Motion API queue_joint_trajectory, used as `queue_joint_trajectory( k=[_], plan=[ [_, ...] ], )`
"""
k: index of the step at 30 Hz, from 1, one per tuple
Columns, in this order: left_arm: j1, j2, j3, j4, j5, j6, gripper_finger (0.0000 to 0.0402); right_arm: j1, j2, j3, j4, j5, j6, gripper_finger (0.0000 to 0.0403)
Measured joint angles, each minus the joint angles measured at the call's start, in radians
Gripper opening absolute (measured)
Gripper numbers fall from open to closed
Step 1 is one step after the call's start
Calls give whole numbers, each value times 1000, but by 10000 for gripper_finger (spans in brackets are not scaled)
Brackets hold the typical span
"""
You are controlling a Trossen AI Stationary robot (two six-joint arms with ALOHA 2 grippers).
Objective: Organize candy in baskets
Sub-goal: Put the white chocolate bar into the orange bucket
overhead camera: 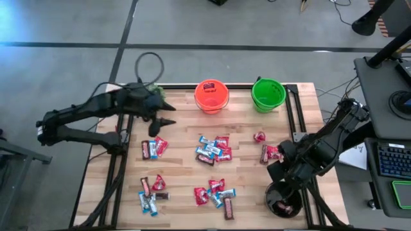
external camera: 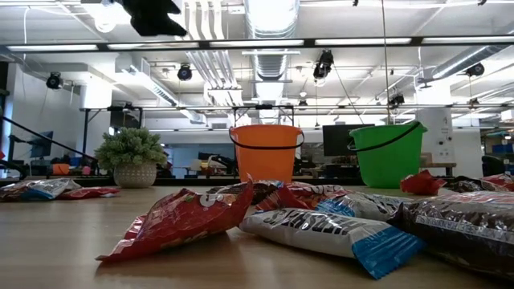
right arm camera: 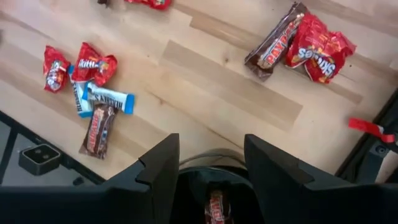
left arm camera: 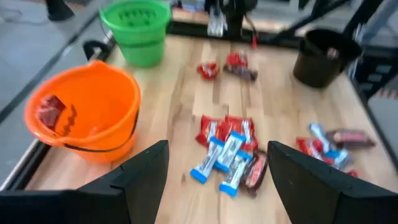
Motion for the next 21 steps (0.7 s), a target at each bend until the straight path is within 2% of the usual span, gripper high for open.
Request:
queue_joint_trajectory(
  k=[14,21],
  plan=[
    [0,286,0,44,-2,136,255,-23,0,0,2,6,-7,171],
    [1,391,0,102,-6,186,255,-23,0,0,3,7,-7,171]
  ],
)
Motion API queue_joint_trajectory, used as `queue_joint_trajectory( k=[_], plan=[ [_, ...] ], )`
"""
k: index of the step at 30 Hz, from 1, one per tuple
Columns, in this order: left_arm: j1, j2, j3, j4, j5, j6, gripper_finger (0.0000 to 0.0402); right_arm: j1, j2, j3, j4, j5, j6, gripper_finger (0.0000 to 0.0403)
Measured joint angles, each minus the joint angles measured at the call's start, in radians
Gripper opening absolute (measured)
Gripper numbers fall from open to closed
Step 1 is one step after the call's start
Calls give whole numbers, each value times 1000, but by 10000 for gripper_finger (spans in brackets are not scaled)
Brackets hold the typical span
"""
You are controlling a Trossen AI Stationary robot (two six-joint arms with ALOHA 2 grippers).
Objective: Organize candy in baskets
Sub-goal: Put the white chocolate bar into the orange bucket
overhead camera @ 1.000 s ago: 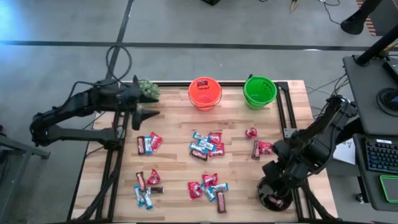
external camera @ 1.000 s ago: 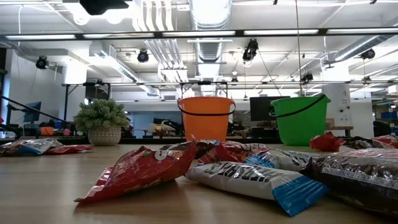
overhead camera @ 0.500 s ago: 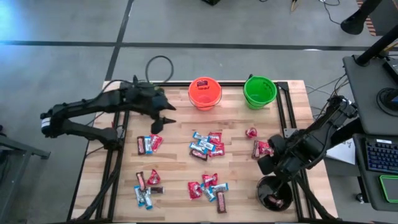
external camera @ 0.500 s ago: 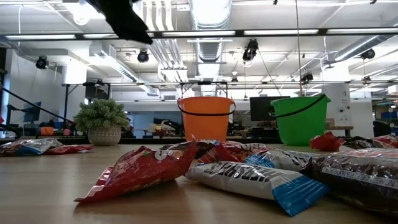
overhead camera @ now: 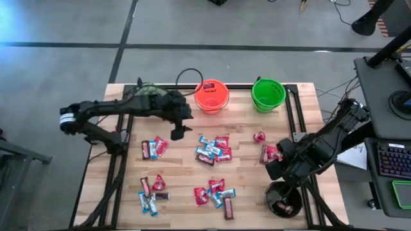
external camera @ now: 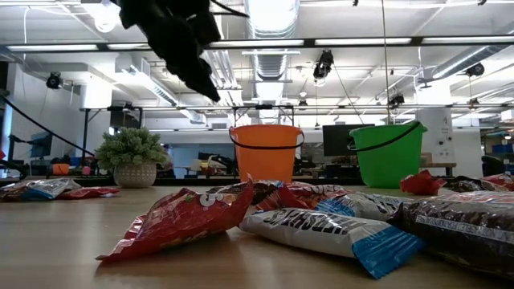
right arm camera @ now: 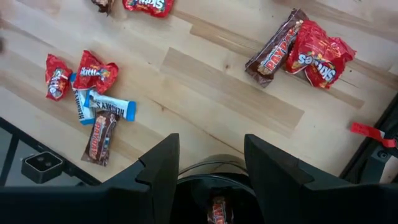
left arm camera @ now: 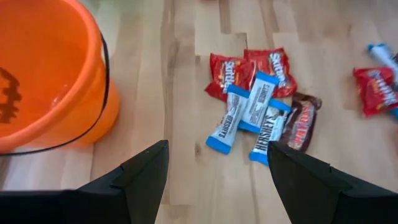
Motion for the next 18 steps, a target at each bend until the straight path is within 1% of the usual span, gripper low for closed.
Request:
queue_joint_trajectory(
  k=[9,15,18],
  plan=[
    [1,132,15,42,0,68,255,0,0,0,3,1,0,171],
    [1,247,118,41,0,93,255,-3,0,0,6,2,4,171],
    [1,316,195,-7,7,107,255,-3,0,0,7,2,13,171]
  ],
)
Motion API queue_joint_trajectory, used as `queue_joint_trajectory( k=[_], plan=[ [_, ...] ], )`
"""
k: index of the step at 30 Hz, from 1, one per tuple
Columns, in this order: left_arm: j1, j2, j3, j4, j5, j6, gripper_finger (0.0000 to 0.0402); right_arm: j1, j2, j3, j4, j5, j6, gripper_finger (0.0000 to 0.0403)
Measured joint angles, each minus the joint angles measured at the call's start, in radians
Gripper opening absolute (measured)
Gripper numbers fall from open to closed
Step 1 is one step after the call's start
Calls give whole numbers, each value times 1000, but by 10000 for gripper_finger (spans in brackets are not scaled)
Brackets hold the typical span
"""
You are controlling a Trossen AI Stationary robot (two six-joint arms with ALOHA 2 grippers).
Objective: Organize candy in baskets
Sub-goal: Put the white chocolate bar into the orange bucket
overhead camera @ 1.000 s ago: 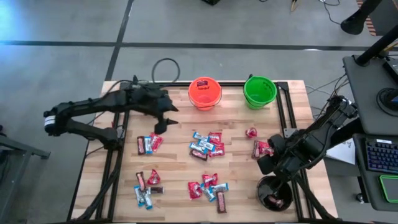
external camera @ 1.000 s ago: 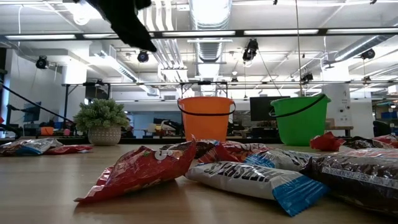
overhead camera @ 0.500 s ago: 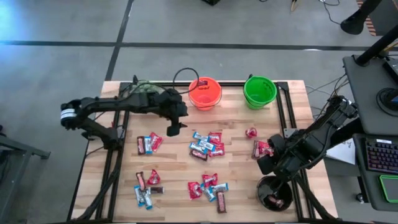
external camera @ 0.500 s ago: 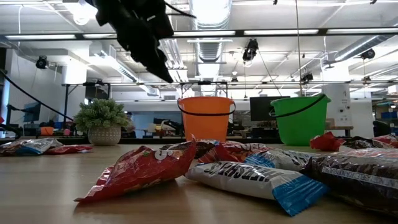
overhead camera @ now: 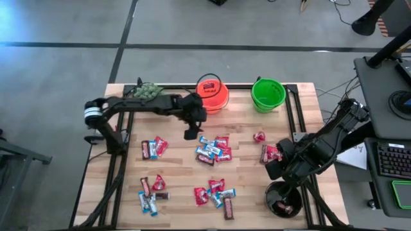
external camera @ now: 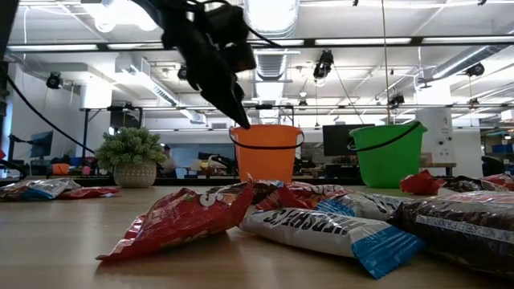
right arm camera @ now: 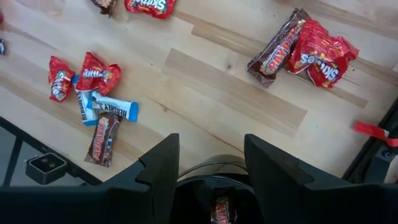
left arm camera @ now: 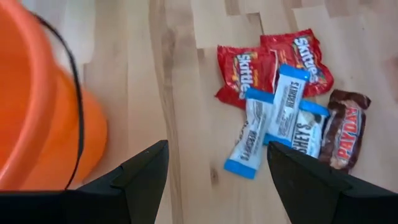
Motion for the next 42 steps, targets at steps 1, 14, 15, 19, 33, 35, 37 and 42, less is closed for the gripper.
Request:
queue_joint_trajectory(
  k=[1,14,15,19,33,35,37,42],
  plan=[
    [0,23,29,-32,1,12,255,0,0,0,0,0,2,171],
    [0,199,192,-255,105,61,255,0,0,0,0,-1,-21,171],
    [0,200,192,-257,105,60,255,0,0,0,0,-1,-24,171],
    [-2,201,190,-257,105,58,255,0,0,0,-5,-1,-29,171],
    [-44,220,188,-235,105,99,255,0,0,0,-10,-1,-28,171],
    [-45,224,188,-230,105,99,255,0,0,0,-8,-1,-28,171],
    [-45,230,188,-230,105,96,255,0,0,0,-8,-1,-28,171],
    [-46,238,188,-200,105,86,255,0,0,-1,-8,-1,-27,171]
  ],
)
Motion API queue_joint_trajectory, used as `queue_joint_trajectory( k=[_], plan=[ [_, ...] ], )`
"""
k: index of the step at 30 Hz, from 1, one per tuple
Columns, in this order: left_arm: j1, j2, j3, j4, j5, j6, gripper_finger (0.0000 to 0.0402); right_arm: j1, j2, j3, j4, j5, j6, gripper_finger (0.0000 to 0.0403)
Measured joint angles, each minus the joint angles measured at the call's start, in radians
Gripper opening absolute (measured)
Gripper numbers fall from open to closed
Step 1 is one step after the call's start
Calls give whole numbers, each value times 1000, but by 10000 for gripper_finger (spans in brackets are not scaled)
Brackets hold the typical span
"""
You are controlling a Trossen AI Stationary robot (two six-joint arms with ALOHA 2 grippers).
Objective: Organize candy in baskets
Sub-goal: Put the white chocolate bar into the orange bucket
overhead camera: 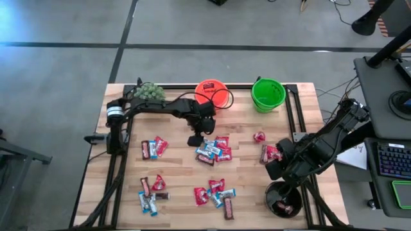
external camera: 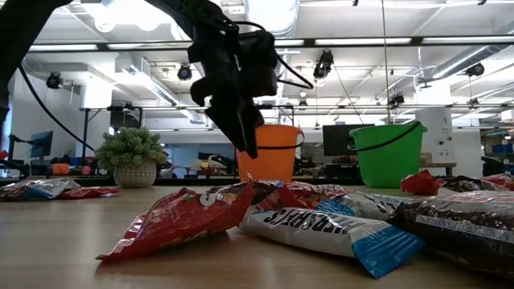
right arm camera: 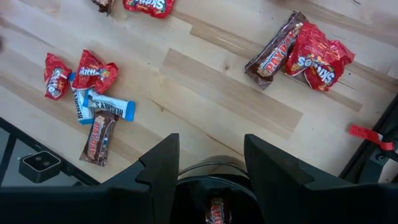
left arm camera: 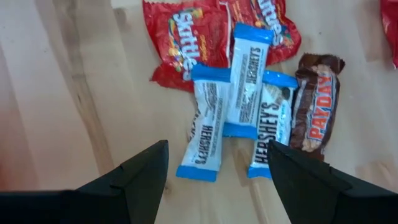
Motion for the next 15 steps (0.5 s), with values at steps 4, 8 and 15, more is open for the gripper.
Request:
queue_joint_trajectory(
  k=[4,8,15],
  plan=[
    [0,23,0,11,-1,-7,255,0,0,0,0,0,0,171],
    [-1,50,0,14,-1,-12,255,0,0,0,0,0,10,171],
    [-1,69,0,41,-2,-20,255,0,0,0,1,0,14,171]
  ],
)
